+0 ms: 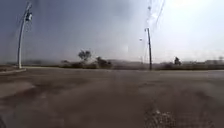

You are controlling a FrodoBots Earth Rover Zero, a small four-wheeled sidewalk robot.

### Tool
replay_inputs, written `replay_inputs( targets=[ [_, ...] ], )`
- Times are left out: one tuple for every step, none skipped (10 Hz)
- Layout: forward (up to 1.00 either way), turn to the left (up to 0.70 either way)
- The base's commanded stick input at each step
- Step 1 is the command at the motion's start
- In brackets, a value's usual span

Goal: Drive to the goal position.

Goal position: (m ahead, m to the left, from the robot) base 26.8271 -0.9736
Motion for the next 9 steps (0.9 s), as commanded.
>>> replay_inputs(
  targets=[
    [0.85,0.00],
    [0.85,0.00],
    [0.85,0.00],
    [0.85,0.00],
    [0.85,0.00],
    [0.85,0.00],
    [0.85,0.00],
    [0.85,0.00],
    [0.85,0.00]
  ],
)
